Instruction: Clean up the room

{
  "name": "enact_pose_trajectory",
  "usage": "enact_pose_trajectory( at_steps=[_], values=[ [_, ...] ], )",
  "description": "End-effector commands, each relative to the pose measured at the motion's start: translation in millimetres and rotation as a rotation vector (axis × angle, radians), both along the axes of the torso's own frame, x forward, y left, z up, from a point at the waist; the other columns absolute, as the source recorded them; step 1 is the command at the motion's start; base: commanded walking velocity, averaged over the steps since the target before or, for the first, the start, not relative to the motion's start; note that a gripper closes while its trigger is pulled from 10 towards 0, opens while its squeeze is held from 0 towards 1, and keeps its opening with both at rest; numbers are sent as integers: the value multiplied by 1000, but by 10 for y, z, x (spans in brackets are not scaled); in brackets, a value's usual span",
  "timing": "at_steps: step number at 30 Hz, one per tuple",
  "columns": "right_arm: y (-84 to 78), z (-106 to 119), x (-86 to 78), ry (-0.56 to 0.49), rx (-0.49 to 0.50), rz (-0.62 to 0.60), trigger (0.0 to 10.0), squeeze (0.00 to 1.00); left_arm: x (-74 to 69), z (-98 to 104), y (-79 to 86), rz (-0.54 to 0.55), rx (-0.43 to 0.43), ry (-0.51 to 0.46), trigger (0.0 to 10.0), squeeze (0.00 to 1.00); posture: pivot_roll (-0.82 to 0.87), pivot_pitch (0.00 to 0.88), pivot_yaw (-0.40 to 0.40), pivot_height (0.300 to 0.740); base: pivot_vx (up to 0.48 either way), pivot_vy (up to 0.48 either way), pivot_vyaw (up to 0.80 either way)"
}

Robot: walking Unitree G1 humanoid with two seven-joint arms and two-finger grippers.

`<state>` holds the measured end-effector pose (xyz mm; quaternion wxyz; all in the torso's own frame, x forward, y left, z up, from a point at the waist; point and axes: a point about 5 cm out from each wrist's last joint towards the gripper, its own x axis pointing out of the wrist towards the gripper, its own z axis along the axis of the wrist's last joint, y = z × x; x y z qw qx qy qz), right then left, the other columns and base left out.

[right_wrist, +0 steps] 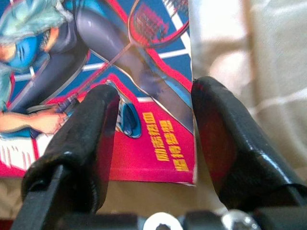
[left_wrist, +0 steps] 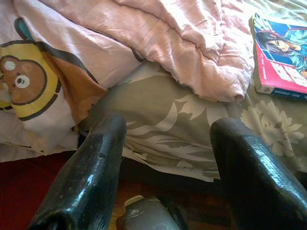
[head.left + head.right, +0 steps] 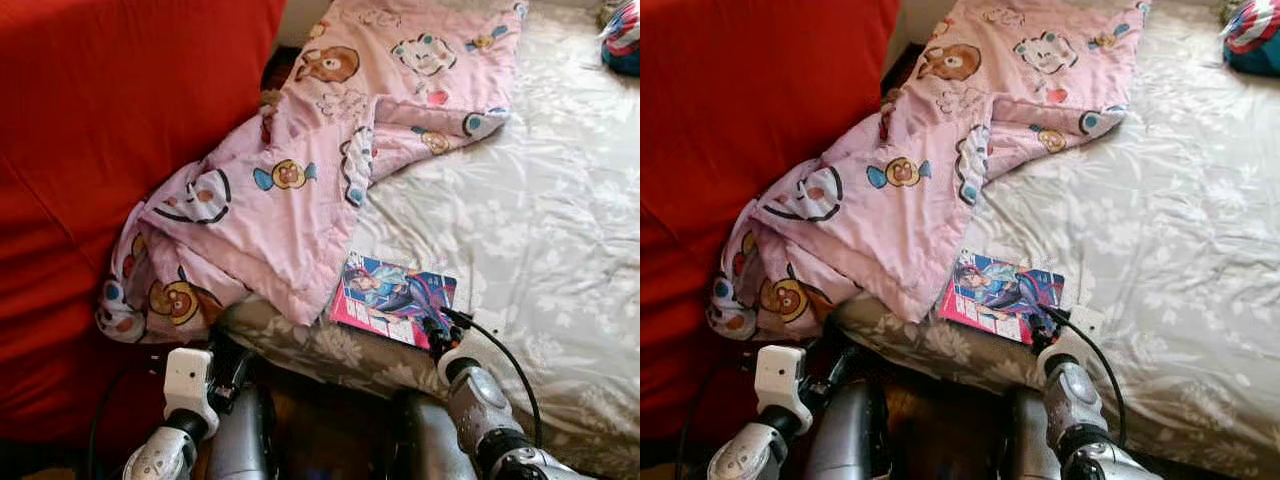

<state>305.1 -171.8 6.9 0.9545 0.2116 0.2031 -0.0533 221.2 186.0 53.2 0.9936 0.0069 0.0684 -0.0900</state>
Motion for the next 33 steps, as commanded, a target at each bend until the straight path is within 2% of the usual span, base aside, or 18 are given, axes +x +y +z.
enact_pose_trajectory(
  at_steps=[1, 6, 12, 14, 15, 23, 24, 28, 33],
  values=[
    [51, -117, -105, 42, 54, 20, 10000, 0, -76, -5, 21, -6, 29, 31, 10000, 0, 159, 277, 12, 587, 0, 0, 0],
    [76, -158, -150, 41, 108, 30, 10000, 0, -107, 28, 17, -11, 32, 27, 10000, 0, 166, 287, 16, 587, 0, 0, 0],
    [30, -210, -214, 51, 142, 11, 10000, 0, -132, 38, 14, -13, 37, 37, 10000, 0, 166, 291, 19, 587, 0, 0, 0],
    [32, -237, -246, 47, 224, -3, 10000, 0, -145, 45, 3, -17, 39, 43, 10000, 0, 170, 293, 21, 587, 0, 0, 0],
    [32, -237, -246, 47, 224, -3, 10000, 0, -145, 45, 3, -17, 39, 43, 10000, 0, 170, 293, 21, 587, 0, 0, 0],
    [107, -279, -301, 18, 475, -54, 10000, 0, -178, 84, -11, -36, 59, 42, 10000, 0, 186, 306, 27, 587, 0, 0, 0],
    [107, -279, -301, 18, 475, -54, 10000, 0, -178, 84, -11, -36, 59, 42, 10000, 0, 186, 306, 27, 587, 0, 0, 0],
    [103, -341, -379, 17, 618, -134, 10000, 0, -192, 116, -40, -51, 68, 37, 10000, 0, 193, 317, 30, 587, 0, 0, 0],
    [135, -354, -402, 10, 669, -127, 10000, 0, -190, 160, -54, -56, 71, 29, 10000, 0, 207, 330, 32, 587, 0, 0, 0]
  ],
)
